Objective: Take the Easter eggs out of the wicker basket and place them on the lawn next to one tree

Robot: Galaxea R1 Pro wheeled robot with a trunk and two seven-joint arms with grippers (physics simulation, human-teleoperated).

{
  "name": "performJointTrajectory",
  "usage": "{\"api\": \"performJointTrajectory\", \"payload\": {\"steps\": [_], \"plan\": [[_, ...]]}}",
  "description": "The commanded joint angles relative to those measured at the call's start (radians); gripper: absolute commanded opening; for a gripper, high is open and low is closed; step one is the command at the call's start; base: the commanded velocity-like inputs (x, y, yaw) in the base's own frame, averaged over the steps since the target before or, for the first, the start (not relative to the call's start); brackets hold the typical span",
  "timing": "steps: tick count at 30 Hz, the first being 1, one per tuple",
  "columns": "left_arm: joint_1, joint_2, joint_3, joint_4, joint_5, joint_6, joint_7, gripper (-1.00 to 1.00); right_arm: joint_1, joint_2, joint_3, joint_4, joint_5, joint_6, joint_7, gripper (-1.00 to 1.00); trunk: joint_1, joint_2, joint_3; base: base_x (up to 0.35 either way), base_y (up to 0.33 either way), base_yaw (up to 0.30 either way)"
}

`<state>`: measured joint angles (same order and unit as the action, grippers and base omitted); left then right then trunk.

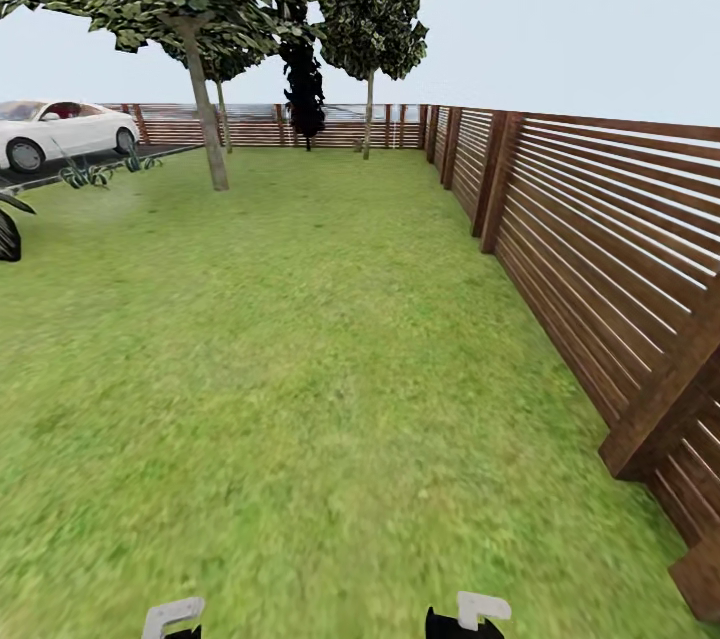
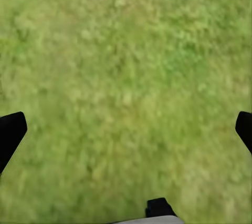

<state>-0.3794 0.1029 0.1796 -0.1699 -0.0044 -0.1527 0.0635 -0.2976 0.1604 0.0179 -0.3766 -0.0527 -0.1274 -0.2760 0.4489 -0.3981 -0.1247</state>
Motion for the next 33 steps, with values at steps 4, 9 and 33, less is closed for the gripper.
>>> {"api": "performJointTrajectory", "payload": {"steps": [4,9,33], "plan": [[-0.001,0.0,0.003,0.001,0.0,-0.004,0.001,1.0,-0.001,0.001,0.002,0.001,-0.006,-0.004,-0.003,1.0,0.001,-0.002,-0.002,0.309,0.0,0.0],[-0.001,0.0,0.003,0.001,0.0,-0.004,0.001,1.0,-0.001,0.0,0.002,0.001,-0.006,-0.004,-0.003,1.0,0.001,-0.002,-0.002,0.309,0.0,0.0],[-0.001,-0.002,0.001,0.001,0.0,-0.005,0.001,1.0,-0.001,0.001,0.003,0.001,-0.004,-0.003,-0.003,1.0,0.001,-0.002,-0.002,0.306,0.0,0.024]]}}
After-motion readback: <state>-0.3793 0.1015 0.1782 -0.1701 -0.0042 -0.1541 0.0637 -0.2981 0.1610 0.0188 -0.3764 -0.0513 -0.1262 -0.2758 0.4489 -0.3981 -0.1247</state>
